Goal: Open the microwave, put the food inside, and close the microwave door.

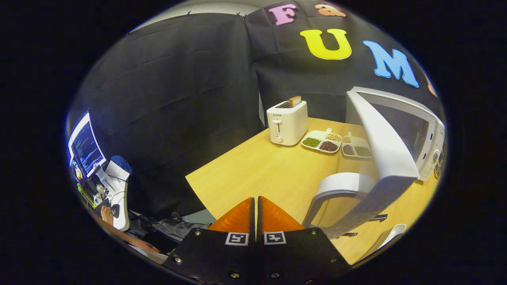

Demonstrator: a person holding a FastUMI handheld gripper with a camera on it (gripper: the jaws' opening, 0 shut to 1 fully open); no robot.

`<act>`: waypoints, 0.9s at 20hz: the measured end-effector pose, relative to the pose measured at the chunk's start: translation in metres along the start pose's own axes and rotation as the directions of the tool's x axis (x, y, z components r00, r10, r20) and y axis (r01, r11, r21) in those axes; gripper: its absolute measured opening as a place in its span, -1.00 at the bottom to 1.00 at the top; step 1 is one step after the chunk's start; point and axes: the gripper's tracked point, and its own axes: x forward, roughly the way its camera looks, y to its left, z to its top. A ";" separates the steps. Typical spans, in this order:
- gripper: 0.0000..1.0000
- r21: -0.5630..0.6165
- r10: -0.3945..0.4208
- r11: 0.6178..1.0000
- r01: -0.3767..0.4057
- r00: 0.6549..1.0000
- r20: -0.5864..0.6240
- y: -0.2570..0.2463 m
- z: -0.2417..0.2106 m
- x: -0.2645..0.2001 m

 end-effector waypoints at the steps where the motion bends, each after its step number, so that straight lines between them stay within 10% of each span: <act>1: -0.99 0.008 -0.015 1.000 0.015 1.000 0.004 -0.007 0.002 0.000; 18: -1.00 0.020 -0.156 0.988 0.156 0.988 -0.021 -0.079 -0.005 -0.043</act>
